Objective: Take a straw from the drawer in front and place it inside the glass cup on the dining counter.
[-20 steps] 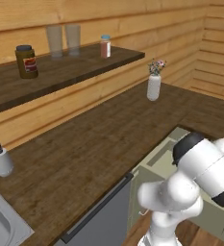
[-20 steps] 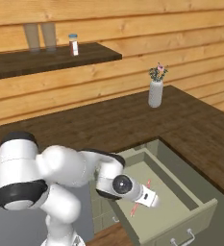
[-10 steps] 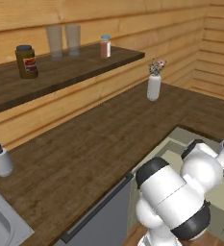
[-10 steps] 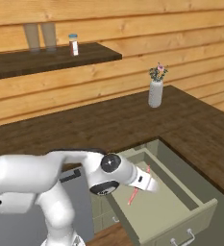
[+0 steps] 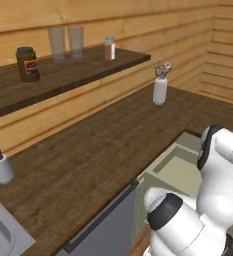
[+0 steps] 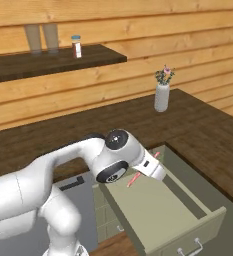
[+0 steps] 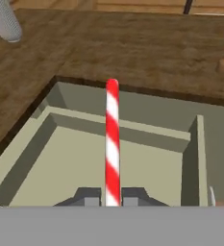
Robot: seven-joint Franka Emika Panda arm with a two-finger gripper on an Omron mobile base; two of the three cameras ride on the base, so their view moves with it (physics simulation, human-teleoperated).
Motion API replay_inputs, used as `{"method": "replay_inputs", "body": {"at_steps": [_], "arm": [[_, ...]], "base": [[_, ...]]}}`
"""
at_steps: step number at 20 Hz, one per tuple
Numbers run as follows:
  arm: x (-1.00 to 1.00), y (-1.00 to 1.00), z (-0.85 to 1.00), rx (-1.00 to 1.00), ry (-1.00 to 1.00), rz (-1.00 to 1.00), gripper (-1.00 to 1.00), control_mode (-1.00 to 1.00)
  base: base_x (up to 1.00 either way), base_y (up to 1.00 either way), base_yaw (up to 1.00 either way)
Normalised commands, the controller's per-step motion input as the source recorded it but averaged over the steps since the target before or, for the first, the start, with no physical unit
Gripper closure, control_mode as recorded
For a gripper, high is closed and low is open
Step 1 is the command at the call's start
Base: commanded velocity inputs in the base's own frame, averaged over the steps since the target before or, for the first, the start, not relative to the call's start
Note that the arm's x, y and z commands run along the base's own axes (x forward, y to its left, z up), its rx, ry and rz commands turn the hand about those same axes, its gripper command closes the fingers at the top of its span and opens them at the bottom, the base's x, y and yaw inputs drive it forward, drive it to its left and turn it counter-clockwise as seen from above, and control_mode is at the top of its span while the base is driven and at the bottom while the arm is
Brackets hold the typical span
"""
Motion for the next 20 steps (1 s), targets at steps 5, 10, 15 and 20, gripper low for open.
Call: {"method": "replay_inputs", "body": {"at_steps": [5, 10, 15, 20], "arm": [[-0.57, 0.75, 0.37, 0.02, -0.26, -0.26, 1.0, -1.0], [-0.67, 1.0, 0.0, -0.06, -0.34, -0.24, 1.0, -1.0], [-0.09, 0.94, 0.0, -0.06, -0.34, -0.19, 1.0, -1.0], [0.01, 0.19, 0.32, 0.03, -0.1, -0.16, 1.0, -1.0]], "base": [[0.0, 0.0, 0.0], [0.0, 0.0, 0.0], [0.0, 0.0, 0.0], [0.0, 0.0, 0.0]]}}
